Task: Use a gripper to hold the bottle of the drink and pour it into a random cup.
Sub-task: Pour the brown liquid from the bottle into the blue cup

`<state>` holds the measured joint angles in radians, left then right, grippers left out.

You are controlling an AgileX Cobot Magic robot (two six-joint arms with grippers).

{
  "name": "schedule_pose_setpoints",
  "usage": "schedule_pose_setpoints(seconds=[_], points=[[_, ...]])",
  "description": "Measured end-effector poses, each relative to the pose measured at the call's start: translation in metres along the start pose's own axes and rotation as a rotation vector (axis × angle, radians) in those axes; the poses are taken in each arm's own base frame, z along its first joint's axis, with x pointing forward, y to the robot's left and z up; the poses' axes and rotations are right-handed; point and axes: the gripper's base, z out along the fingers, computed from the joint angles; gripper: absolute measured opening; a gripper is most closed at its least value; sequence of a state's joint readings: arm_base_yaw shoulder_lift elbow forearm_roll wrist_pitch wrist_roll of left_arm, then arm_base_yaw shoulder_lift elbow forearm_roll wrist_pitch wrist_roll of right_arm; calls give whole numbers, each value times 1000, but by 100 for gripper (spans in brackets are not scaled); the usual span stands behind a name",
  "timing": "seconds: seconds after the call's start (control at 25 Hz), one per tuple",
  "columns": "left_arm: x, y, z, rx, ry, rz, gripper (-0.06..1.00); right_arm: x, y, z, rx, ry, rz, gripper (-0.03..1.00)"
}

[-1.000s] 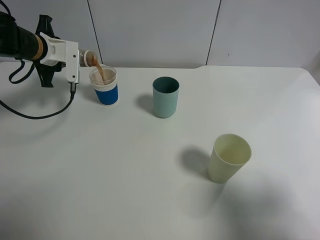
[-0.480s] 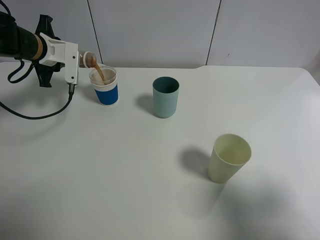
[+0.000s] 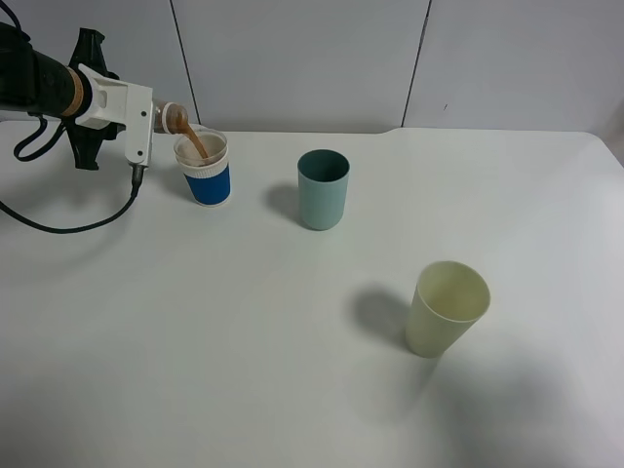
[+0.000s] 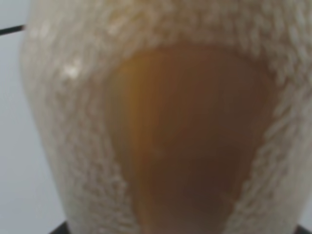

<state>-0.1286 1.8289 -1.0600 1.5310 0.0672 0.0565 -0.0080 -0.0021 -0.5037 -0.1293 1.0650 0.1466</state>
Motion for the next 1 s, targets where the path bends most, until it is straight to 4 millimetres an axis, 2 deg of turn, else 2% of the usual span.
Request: schedule_pose_setpoints(seconds=[1.0], points=[[1, 2, 0, -7, 9, 60, 33, 0, 0, 0, 0, 0, 0, 100]])
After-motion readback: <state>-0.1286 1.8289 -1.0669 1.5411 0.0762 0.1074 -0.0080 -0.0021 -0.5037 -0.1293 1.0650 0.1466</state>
